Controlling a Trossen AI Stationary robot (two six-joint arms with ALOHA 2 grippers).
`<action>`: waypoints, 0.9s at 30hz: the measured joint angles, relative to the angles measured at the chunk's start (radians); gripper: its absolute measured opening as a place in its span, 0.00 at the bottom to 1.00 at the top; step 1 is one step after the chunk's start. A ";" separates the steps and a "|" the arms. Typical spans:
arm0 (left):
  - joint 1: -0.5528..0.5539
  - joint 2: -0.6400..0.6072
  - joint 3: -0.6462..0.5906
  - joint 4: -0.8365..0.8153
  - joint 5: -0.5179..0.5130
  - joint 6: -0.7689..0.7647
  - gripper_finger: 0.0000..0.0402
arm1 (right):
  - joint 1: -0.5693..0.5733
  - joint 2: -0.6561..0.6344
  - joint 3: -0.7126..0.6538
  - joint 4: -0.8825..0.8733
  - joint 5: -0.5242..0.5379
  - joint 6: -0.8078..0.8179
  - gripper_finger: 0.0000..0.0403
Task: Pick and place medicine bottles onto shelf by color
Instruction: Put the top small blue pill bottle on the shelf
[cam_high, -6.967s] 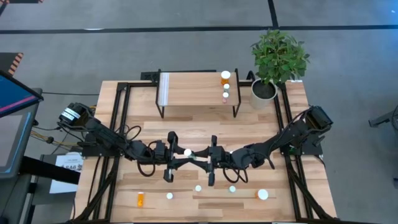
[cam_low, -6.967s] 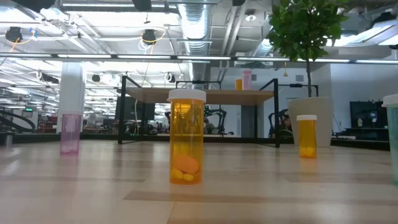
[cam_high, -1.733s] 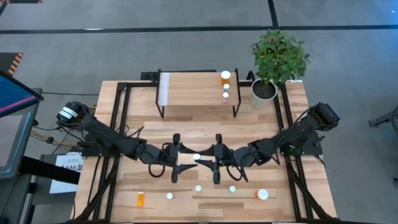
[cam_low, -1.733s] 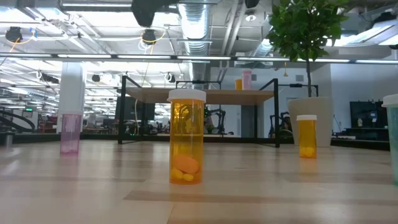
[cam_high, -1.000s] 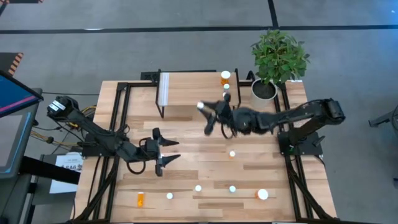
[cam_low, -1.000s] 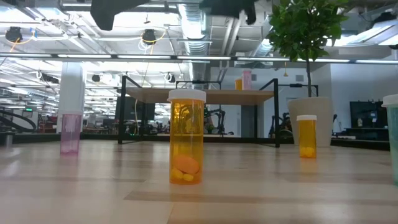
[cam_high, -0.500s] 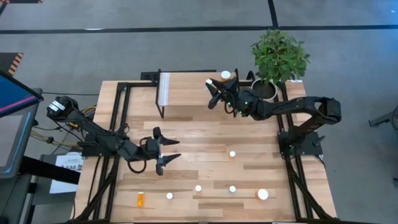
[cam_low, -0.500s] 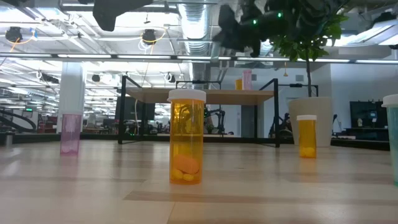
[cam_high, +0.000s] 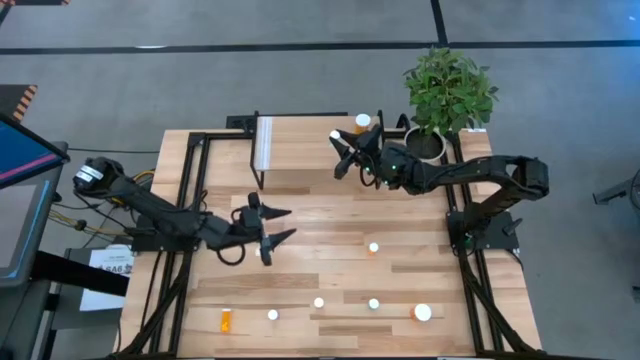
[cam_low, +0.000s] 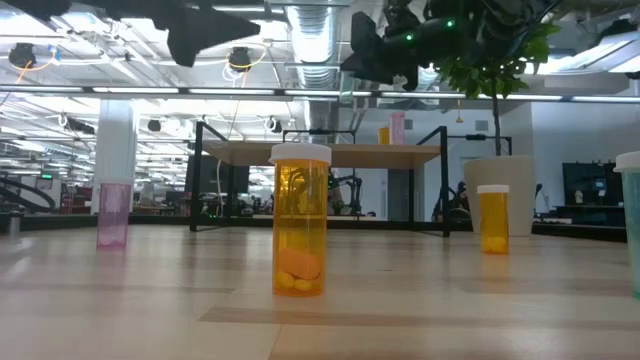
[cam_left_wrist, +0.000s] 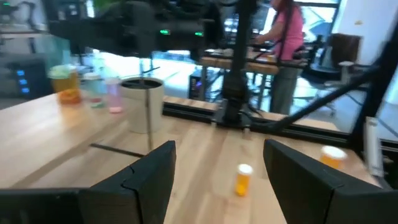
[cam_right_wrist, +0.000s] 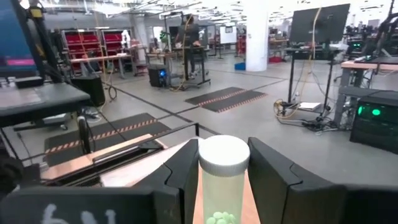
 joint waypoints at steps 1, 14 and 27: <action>0.014 0.000 0.000 0.001 0.005 -0.006 0.58 | -0.005 0.000 0.000 -0.002 0.002 0.000 0.34; 0.051 0.000 0.000 0.007 0.053 -0.016 0.58 | -0.131 0.000 0.000 -0.022 0.001 0.103 0.34; 0.060 0.000 0.000 0.011 0.051 -0.012 0.58 | -0.130 0.001 0.059 -0.114 -0.009 0.101 0.34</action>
